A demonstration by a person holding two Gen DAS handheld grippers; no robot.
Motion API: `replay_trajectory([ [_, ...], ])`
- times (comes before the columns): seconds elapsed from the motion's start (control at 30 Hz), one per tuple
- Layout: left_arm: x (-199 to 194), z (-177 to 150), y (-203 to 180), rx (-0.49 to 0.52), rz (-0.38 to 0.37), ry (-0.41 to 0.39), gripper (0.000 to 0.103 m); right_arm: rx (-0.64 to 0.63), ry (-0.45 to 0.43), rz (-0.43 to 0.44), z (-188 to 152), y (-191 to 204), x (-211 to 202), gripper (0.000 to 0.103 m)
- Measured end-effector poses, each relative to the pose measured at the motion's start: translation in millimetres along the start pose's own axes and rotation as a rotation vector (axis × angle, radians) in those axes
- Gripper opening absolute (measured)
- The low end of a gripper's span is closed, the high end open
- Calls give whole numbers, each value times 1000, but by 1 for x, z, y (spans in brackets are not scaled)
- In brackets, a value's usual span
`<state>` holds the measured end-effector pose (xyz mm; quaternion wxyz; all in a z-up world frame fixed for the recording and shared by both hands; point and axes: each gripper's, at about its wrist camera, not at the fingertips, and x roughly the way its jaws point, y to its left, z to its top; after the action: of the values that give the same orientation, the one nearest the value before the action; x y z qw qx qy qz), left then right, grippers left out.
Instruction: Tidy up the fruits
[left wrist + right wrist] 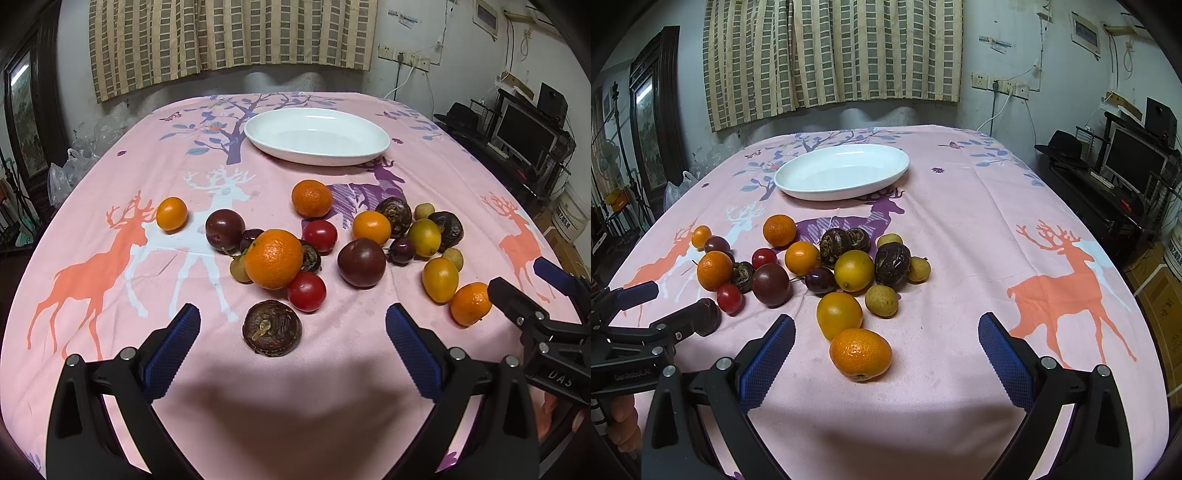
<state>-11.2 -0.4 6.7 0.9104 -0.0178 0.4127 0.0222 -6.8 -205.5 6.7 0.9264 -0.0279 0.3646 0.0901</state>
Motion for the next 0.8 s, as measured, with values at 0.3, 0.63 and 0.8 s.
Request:
replay_trajectory([
  [0.3, -2, -1, 1, -3, 1, -5, 98, 4, -2, 4, 0, 0, -1, 100],
  [0.63, -3, -2, 1, -5, 1, -4, 98, 0, 0, 8, 0, 0, -1, 100],
  [0.8, -4, -3, 1, -2, -1, -10, 98, 1, 0, 8, 0, 0, -2, 100],
])
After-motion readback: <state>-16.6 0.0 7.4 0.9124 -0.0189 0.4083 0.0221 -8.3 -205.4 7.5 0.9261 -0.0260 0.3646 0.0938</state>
